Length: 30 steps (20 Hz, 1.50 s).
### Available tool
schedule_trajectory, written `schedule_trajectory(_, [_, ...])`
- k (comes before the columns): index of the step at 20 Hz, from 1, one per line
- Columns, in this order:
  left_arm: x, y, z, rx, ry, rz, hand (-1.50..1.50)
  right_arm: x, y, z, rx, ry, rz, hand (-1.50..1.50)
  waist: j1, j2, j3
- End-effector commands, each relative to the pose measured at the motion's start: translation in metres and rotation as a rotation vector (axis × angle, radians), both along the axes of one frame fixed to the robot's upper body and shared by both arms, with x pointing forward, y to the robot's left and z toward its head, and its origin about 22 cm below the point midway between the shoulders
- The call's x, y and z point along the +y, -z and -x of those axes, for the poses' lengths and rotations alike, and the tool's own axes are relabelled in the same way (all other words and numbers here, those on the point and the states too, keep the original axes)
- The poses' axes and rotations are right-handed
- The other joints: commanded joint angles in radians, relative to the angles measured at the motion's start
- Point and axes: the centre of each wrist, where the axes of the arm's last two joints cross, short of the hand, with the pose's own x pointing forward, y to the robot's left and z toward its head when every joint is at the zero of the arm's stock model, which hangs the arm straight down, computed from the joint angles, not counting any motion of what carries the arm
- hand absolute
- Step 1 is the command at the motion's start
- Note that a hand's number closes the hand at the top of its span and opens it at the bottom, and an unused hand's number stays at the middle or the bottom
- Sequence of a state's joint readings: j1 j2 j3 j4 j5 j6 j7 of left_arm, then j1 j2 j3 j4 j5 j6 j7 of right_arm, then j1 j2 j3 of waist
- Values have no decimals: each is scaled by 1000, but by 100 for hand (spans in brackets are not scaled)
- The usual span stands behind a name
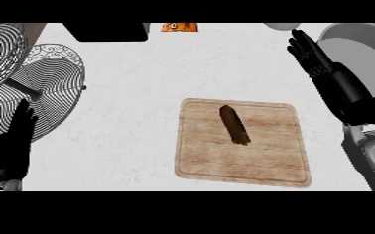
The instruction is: Pick the sweet potato from the cutting board and place it in the pot
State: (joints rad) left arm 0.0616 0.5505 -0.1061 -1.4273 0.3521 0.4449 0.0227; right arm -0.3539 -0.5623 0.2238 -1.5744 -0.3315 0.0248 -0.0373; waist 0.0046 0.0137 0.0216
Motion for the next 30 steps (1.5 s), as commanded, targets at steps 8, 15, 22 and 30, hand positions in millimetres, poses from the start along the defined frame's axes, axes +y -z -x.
schedule_trajectory(8, [0,-11,0,31,144,-116,0,-68,-15,15,-249,556,782,-150,-91,-44,-42])
schedule_trajectory(15, [-8,-12,3,27,200,-111,0,13,47,86,-478,549,753,-150,-62,-32,-25])
schedule_trajectory(22, [-11,-7,-10,26,234,-109,0,68,38,102,-270,576,1038,-150,-23,-16,-27])
schedule_trajectory(30, [-16,-20,-22,19,263,-111,0,149,27,85,27,509,1322,-150,8,-11,-26])
